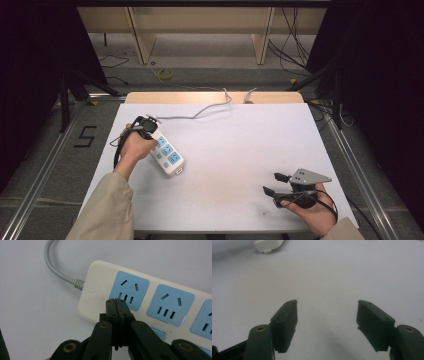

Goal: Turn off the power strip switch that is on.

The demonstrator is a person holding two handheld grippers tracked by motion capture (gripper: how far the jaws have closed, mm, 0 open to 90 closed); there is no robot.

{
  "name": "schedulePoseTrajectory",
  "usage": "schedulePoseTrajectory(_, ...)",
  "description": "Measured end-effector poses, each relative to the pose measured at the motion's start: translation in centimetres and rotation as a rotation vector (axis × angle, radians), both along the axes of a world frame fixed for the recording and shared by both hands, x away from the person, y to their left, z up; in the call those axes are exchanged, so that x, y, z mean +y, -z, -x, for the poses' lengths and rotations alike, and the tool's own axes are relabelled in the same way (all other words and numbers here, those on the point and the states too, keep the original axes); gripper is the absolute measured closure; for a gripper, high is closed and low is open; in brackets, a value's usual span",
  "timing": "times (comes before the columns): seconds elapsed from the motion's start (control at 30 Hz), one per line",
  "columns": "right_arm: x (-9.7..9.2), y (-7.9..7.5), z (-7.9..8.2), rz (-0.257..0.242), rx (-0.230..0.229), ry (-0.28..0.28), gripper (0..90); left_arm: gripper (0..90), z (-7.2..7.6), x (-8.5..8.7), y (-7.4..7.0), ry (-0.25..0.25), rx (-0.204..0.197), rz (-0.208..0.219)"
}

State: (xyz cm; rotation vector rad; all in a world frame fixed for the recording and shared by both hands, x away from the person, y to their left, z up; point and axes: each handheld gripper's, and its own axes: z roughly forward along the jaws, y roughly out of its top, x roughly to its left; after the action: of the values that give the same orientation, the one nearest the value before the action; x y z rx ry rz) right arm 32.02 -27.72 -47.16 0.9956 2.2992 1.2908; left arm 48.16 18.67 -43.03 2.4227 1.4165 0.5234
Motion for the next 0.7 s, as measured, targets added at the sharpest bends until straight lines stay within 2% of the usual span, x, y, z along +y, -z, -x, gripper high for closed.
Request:
schedulePoseTrajectory(0.33, -0.01, 0.00, -0.01, 0.000, -0.001, -0.001, 34.3, 89.7, -0.12, -0.05, 0.33, 0.005, 0.018, -0.008)
schedulePoseTrajectory(0.7, 0.01, 0.00, 0.01, 0.002, -0.001, 0.001, 34.3, 89.6, -0.16, 0.01, 0.73, -0.002, 0.029, 0.004)
